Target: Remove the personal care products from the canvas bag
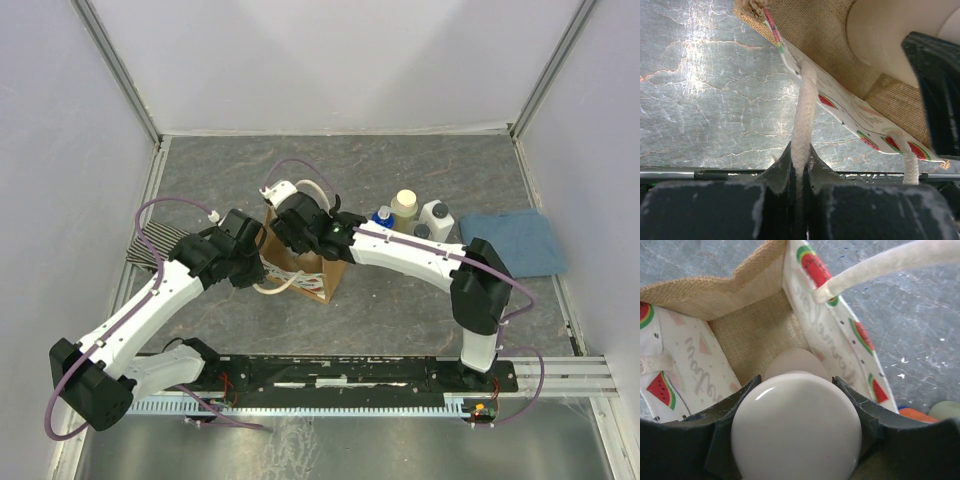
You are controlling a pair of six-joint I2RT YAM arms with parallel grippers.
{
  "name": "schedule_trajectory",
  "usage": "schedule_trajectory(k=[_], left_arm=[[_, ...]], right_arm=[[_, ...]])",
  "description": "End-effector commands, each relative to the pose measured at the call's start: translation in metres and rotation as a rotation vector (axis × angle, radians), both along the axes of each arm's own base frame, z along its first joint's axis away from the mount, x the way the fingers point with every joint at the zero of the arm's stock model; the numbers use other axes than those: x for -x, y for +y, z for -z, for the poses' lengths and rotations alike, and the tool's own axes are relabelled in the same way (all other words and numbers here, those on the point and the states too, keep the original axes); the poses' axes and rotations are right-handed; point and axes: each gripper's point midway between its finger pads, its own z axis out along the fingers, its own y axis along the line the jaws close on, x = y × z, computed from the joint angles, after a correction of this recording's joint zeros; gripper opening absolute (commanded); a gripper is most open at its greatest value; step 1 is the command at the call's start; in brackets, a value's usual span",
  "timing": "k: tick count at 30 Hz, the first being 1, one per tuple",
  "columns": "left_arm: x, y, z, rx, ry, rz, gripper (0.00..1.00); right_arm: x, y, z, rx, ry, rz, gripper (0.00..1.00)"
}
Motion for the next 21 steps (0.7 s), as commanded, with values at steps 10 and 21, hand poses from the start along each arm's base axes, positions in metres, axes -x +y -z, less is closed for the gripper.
schedule_trajectory(k=[10,21], left_arm=[[-0.006,0.0,-0.001,0.006,-0.034,-0.009,0.06],[-0.032,0.002,0.011,-0.103,-0.037,-0.01,0.04]], right_arm=[[-0.018,-0.035,-0.209,-0.292,-0.325,0.11,0.23],[-0.001,-0.104,-0.271,-0.317,-0.419,0.207,0.25]])
